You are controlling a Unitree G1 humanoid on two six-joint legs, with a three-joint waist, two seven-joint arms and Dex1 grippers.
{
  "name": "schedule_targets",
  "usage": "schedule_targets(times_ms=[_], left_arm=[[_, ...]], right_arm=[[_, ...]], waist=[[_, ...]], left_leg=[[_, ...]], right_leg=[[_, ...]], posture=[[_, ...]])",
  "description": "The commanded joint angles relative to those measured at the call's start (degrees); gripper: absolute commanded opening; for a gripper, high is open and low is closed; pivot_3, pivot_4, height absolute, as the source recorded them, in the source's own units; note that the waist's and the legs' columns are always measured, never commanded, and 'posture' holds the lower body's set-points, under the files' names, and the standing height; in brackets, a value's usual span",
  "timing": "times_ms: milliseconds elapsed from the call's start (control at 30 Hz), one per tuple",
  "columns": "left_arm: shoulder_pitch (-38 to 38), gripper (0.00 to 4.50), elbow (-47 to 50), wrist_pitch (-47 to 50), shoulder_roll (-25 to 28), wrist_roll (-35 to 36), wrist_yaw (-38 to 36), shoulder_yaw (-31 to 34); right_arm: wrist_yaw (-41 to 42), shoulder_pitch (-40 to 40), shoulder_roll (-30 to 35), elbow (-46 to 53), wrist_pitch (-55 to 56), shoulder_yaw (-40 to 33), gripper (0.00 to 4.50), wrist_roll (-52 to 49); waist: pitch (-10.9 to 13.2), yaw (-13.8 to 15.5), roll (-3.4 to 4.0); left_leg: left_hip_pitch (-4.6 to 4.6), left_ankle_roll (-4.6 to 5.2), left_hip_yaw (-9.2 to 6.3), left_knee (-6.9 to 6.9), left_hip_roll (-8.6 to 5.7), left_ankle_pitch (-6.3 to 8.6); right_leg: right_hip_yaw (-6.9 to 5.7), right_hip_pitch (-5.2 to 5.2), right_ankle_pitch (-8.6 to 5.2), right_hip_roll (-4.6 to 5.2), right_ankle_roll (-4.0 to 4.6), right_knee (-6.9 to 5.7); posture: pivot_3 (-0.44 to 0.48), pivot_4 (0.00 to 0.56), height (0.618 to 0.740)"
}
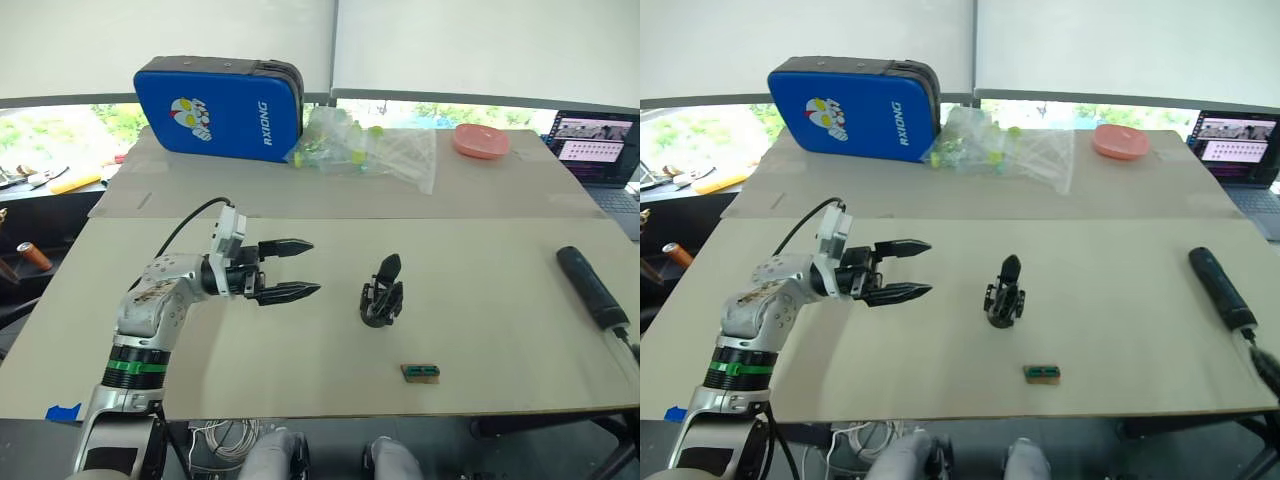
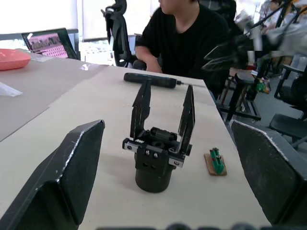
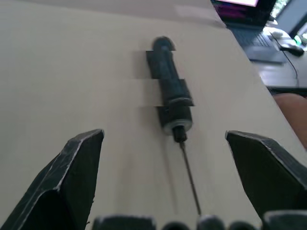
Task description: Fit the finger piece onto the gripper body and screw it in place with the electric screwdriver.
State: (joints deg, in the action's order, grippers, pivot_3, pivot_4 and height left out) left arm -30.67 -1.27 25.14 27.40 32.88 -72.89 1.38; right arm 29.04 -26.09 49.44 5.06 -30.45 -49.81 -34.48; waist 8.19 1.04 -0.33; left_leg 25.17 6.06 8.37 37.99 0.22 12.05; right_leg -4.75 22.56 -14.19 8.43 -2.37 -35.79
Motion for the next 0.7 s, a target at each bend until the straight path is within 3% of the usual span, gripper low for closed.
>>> schedule_targets(times_ms=[33,133,400,700], left_arm=[[-2.12,4.45,1.81,0.15,-0.76,1.33,1.85,0.53],[-2.34,4.45,2.68,0.96,-0.85,2.01,2.95,0.84],[-2.7,4.45,3.99,2.0,0.36,2.7,3.5,0.72],[-3.72,4.45,4.96,3.81,3.6,3.71,1.91,0.62]], right_arm=[[0.6,12.42,5.97,-18.92,4.17,6.23,4.5,6.31],[5.78,23.2,8.66,-31.64,8.0,12.99,4.5,9.59],[11.32,44.5,11.42,-60.4,16.23,24.52,4.5,18.71],[16.27,53.89,9.79,-72.25,21.79,31.13,4.5,24.32]], waist=[[0.02,-0.07,0.0],[0.05,-0.37,0.2],[0.07,-0.48,0.27],[0.07,-1.32,0.28]], left_leg=[[0.02,0.01,0.01,0.01,-0.02,0.0],[0.02,0.66,0.13,0.06,-0.22,-0.21],[0.02,0.76,0.14,0.13,-0.29,-0.25],[0.02,0.71,0.13,0.16,-0.27,-0.23]], right_leg=[[-0.02,-0.16,0.0,0.0,0.0,0.0],[-0.28,-0.26,0.04,-0.05,-0.19,-0.05],[-0.4,-0.37,0.08,-0.02,-0.39,-0.11],[-0.45,-0.39,0.09,0.0,-0.4,-0.1]], posture=[[0.0,0.15,0.74],[0.0,0.15,0.74],[0.0,0.15,0.74],[0.0,0.15,0.74]])
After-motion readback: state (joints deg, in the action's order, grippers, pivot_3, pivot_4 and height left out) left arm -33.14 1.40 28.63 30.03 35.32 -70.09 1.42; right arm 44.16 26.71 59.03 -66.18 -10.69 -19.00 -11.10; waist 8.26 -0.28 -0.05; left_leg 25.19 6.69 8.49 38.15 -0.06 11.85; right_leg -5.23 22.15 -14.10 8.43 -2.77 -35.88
